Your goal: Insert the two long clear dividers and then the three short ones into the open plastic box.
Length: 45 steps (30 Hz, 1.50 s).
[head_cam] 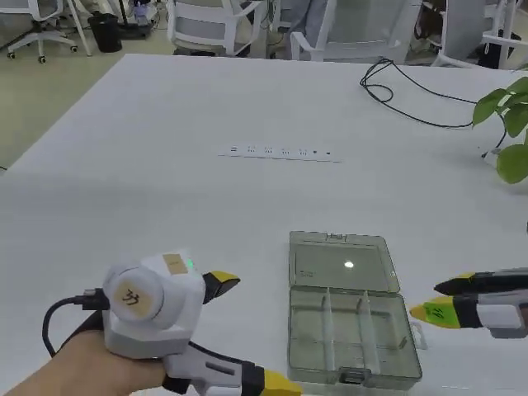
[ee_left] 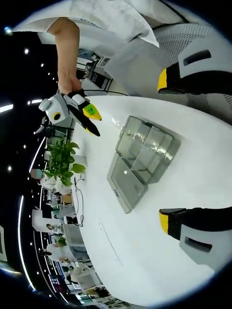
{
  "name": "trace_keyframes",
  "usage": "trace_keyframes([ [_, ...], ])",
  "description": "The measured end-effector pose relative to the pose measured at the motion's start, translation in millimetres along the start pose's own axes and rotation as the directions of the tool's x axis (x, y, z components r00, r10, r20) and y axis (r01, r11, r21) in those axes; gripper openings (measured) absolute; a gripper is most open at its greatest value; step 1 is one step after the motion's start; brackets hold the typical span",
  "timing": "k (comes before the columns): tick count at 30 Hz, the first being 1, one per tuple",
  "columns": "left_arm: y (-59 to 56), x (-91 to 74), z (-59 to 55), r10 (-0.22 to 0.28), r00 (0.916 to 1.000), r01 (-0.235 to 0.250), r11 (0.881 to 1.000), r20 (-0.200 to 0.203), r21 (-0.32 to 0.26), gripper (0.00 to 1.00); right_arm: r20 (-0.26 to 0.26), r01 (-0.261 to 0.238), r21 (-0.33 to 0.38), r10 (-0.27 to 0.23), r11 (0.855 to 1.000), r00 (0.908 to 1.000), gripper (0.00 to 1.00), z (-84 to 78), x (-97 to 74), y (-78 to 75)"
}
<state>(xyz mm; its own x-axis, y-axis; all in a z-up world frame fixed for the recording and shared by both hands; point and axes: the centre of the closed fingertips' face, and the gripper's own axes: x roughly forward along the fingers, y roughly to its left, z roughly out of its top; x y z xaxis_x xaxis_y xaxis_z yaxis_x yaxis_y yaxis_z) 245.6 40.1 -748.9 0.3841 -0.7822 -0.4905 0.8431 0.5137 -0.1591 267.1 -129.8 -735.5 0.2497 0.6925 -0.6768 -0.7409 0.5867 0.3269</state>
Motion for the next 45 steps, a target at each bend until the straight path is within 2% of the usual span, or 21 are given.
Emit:
trace_keyframes([
  [3,0.0,-2.0,1.2,0.012,0.9999,-0.012,1.000,0.004,0.000,1.00,-0.070,-0.025,-0.077,0.019,0.997,0.9974,0.57,-16.6,-1.6,-1.6],
  [5,0.7,-2.5,1.7,0.020,0.9998,-0.020,1.000,0.009,0.000,1.00,-0.133,-0.043,-0.146,0.023,0.988,0.9908,0.60,-29.3,-1.6,-5.1],
  [9,-0.4,-2.4,2.0,0.026,0.9996,-0.026,1.000,0.010,-0.001,1.00,-0.189,-0.087,-0.260,0.038,0.962,0.9813,0.65,-39.4,0.5,-7.0],
  [11,-1.0,-2.2,2.3,0.024,0.9996,-0.024,1.000,0.013,0.001,1.00,-0.220,-0.103,-0.318,0.033,0.942,0.9750,0.66,-44.5,2.4,-10.5],
  [13,-1.4,-2.1,2.8,0.023,0.9996,-0.023,1.000,0.016,-0.001,1.00,-0.276,-0.136,-0.390,0.025,0.911,0.9609,0.67,-53.3,5.4,-12.9],
  [14,-1.5,-2.3,2.8,0.023,0.9996,-0.023,1.000,0.016,0.000,1.00,-0.310,-0.160,-0.434,0.020,0.887,0.9504,0.67,-59.3,7.2,-15.4],
  [15,-1.5,-2.4,3.2,0.024,0.9996,-0.024,1.000,0.018,-0.001,1.00,-0.332,-0.173,-0.460,0.012,0.871,0.9431,0.66,-63.6,8.8,-18.0],
  [17,-1.2,-2.5,3.8,0.025,0.9994,-0.025,1.000,0.022,-0.004,1.00,-0.390,-0.209,-0.495,-0.001,0.844,0.9208,0.64,-75.6,12.2,-22.8],
  [18,-0.8,-2.7,3.5,0.027,0.9994,-0.027,1.000,0.020,-0.003,1.00,-0.414,-0.230,-0.525,-0.010,0.819,0.9101,0.64,-81.2,14.9,-25.9],
  [20,-0.9,-2.8,3.8,0.028,0.9993,-0.028,1.000,0.023,-0.006,1.00,-0.447,-0.245,-0.549,-0.033,0.799,0.8939,0.63,-88.3,17.3,-33.0],
  [21,-1.4,-3.0,4.3,0.026,0.9993,-0.026,1.000,0.026,-0.008,1.00,-0.463,-0.260,-0.565,-0.041,0.783,0.8854,0.62,-91.4,19.2,-37.2],
  [22,-1.4,-3.2,4.2,0.026,0.9993,-0.026,1.000,0.026,-0.008,1.00,-0.463,-0.263,-0.567,-0.038,0.780,0.8856,0.61,-92.2,21.3,-38.6],
  [24,-1.0,-3.0,2.6,0.027,0.9993,-0.027,1.000,0.024,-0.008,1.00,-0.478,-0.275,-0.581,-0.047,0.766,0.8771,0.59,-95.1,24.7,-46.6],
  [26,-1.7,-3.2,2.3,0.028,0.9993,-0.027,0.999,0.026,-0.016,1.00,-0.485,-0.284,-0.591,-0.051,0.755,0.8732,0.59,-95.5,28.2,-49.3],
  [29,-2.7,-2.6,1.0,0.026,0.9993,-0.025,1.000,0.027,-0.018,1.00,-0.497,-0.296,-0.590,-0.050,0.751,0.8663,0.56,-97.0,32.5,-52.8],
  [33,-4.4,-1.3,-0.5,0.020,0.9995,-0.019,1.000,0.025,-0.020,1.00,-0.537,-0.322,-0.602,-0.072,0.730,0.8405,0.51,-107.5,35.2,-59.1],
  [36,-4.5,-0.9,-0.8,0.019,0.9995,-0.019,1.000,0.026,-0.022,1.00,-0.538,-0.322,-0.605,-0.075,0.728,0.8395,0.49,-109.6,37.2,-60.9],
  [39,-5.2,-0.8,-0.9,0.018,0.9995,-0.017,1.000,0.026,-0.024,1.00,-0.541,-0.319,-0.616,-0.092,0.720,0.8361,0.46,-111.8,38.4,-62.9],
  [40,-4.9,-0.9,-1.5,0.017,0.9995,-0.016,1.000,0.026,-0.024,1.00,-0.534,-0.315,-0.629,-0.100,0.711,0.8398,0.44,-110.2,39.2,-63.9],
  [43,-4.8,-1.1,-2.0,0.015,0.9995,-0.014,1.000,0.026,-0.026,1.00,-0.526,-0.299,-0.628,-0.108,0.719,0.8437,0.41,-109.0,40.1,-65.6],
  [45,-4.3,-1.1,-3.0,0.015,0.9996,-0.015,1.000,0.023,-0.027,1.00,-0.515,-0.284,-0.645,-0.128,0.710,0.8477,0.39,-108.3,41.0,-66.7],
])
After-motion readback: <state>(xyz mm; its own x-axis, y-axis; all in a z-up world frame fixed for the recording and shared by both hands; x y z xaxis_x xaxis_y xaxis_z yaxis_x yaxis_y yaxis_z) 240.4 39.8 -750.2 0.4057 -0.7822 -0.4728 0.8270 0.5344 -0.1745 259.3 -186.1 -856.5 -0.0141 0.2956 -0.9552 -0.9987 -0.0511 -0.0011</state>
